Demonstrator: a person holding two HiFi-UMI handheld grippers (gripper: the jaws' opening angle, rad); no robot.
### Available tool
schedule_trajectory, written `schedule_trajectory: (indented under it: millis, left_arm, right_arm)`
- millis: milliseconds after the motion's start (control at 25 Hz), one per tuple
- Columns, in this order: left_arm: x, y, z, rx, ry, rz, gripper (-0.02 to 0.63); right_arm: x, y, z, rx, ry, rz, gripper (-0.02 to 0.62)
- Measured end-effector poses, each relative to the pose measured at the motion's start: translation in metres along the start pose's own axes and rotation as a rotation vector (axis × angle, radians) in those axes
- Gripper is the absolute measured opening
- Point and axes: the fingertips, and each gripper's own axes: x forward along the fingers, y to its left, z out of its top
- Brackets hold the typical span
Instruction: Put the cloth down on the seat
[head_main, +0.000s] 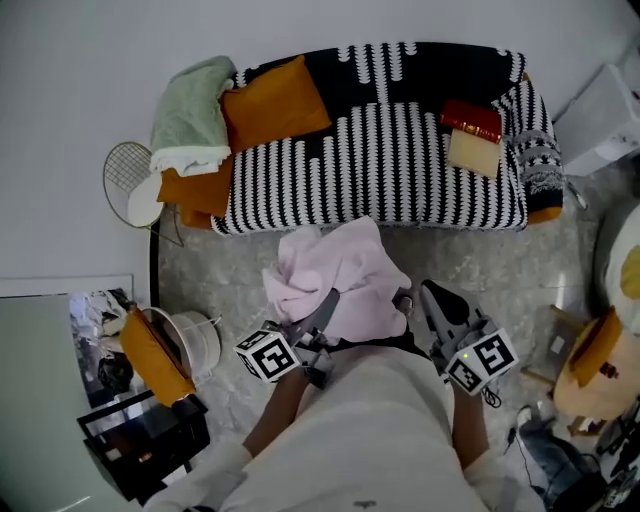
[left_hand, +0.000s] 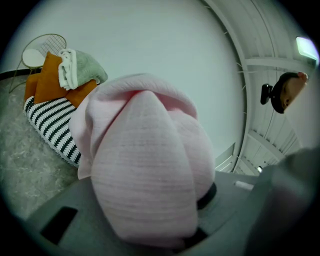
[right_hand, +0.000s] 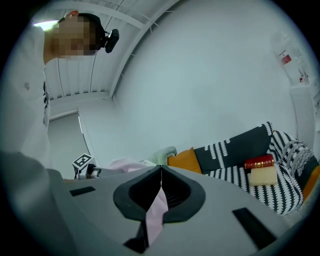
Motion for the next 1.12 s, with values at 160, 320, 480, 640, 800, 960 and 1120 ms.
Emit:
schedule_trajectory:
  millis: [160, 320, 480, 640, 800, 960, 1120]
  left_arm:
    - [0.028, 0.004, 0.025, 0.032, 0.012, -0.040, 0.141]
    - [0.053, 0.007, 0.052, 0.050, 0.020, -0.078, 0.141]
    - [0.074, 0.018, 0.077, 0.065, 0.043, -0.106, 0.141]
    - [0.092, 0.026, 0.098, 0.084, 0.067, -0.125, 0.141]
    - [0.107, 0.035, 0.110, 0.100, 0.104, -0.134, 0.141]
    - [0.122, 0.041, 0.115, 0.104, 0.150, -0.139, 0.143]
    - [0.137, 0.043, 0.113, 0.084, 0.183, -0.141, 0.144]
  right_arm:
    - [0.020, -0.006, 0.019, -0.020, -0.004, -0.031, 0.009]
    - [0.047, -0.015, 0.038, -0.041, -0.010, -0.050, 0.009]
    - [0.080, -0.019, 0.054, -0.061, -0.015, -0.054, 0.009]
    - [0.106, -0.022, 0.064, -0.077, -0.012, -0.068, 0.009]
    - [0.124, -0.027, 0.065, -0.070, -0.010, -0.089, 0.009]
    - [0.135, -0.029, 0.062, -0.055, 0.006, -0.099, 0.009]
    - [0.136, -0.041, 0.061, -0.025, 0.016, -0.125, 0.009]
